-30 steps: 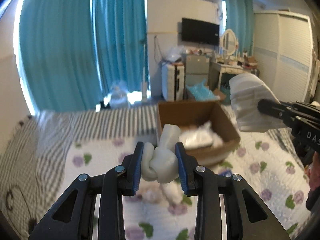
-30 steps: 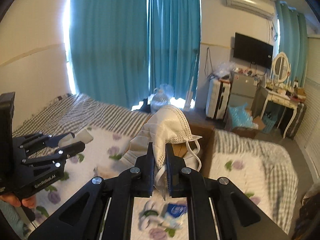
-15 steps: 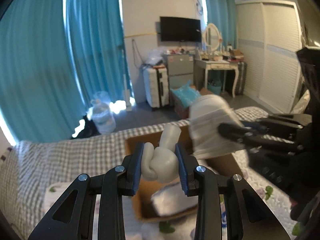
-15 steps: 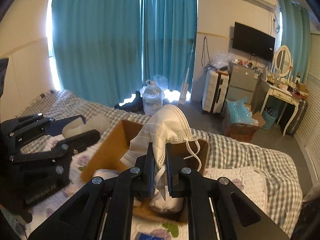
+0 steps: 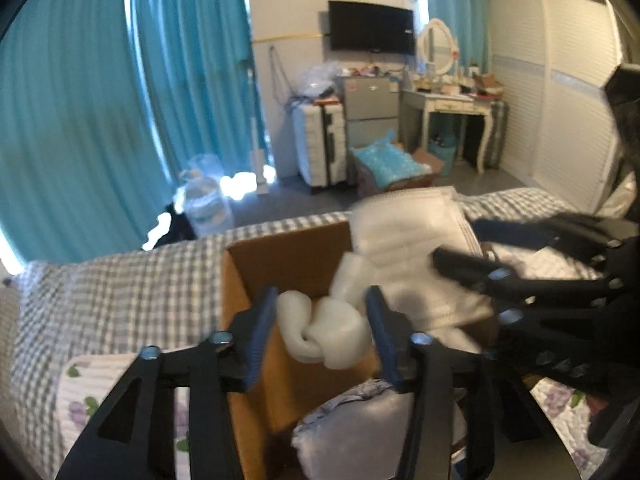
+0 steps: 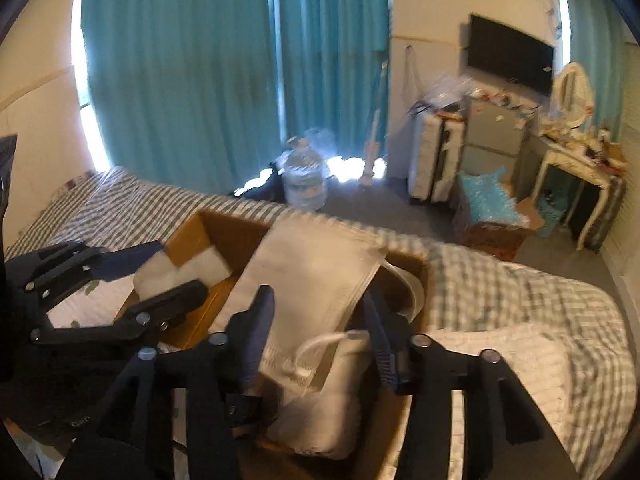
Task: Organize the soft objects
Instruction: 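Lower the mask and towel roll into the box and open both tools, then grasp the white twisted towel with the left tool, then grasp the blue Vinda tissue pack with the right tool while the left tool holds the towel, then drop the tissue pack and towel into the box and open both tools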
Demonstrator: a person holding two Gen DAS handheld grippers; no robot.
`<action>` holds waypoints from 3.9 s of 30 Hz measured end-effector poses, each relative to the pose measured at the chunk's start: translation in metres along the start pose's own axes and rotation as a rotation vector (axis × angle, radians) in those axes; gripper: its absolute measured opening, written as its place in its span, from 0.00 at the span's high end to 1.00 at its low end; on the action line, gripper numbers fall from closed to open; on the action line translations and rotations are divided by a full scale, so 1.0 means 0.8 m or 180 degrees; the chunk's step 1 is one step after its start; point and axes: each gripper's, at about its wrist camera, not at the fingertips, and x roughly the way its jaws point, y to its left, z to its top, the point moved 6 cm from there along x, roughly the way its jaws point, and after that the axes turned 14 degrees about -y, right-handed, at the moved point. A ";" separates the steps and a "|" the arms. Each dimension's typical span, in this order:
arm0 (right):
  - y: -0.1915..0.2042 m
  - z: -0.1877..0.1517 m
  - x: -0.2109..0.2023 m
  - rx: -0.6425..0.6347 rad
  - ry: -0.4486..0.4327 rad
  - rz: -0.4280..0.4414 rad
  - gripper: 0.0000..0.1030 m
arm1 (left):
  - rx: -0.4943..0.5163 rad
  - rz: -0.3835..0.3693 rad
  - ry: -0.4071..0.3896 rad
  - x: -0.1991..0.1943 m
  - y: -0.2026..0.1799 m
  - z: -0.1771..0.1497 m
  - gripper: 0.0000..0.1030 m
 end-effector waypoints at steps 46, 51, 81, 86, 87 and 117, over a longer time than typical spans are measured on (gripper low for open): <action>-0.014 -0.172 -0.144 -0.0164 0.0627 -0.0355 0.00 | -0.0736 0.0590 0.0552 -0.126 -0.036 -0.203 0.00; -0.011 -0.173 -0.145 -0.0089 0.0627 -0.0388 0.00 | -0.0579 0.0459 0.0695 -0.118 -0.061 -0.234 0.00; 0.024 -0.209 -0.113 0.0008 0.0889 -0.0203 0.00 | -0.0697 -0.0299 0.0533 -0.138 -0.033 -0.218 0.77; 0.042 -0.229 -0.101 -0.0091 0.1064 -0.0106 0.06 | -0.0691 -0.0213 0.0502 -0.140 -0.021 -0.217 0.77; 0.044 -0.233 -0.098 -0.0099 0.1107 -0.0075 0.08 | -0.0701 -0.0210 0.0509 -0.140 -0.019 -0.218 0.77; 0.093 -0.107 -0.176 -0.0381 0.0390 0.0053 0.46 | -0.0375 -0.0216 0.0181 -0.227 0.008 -0.129 0.77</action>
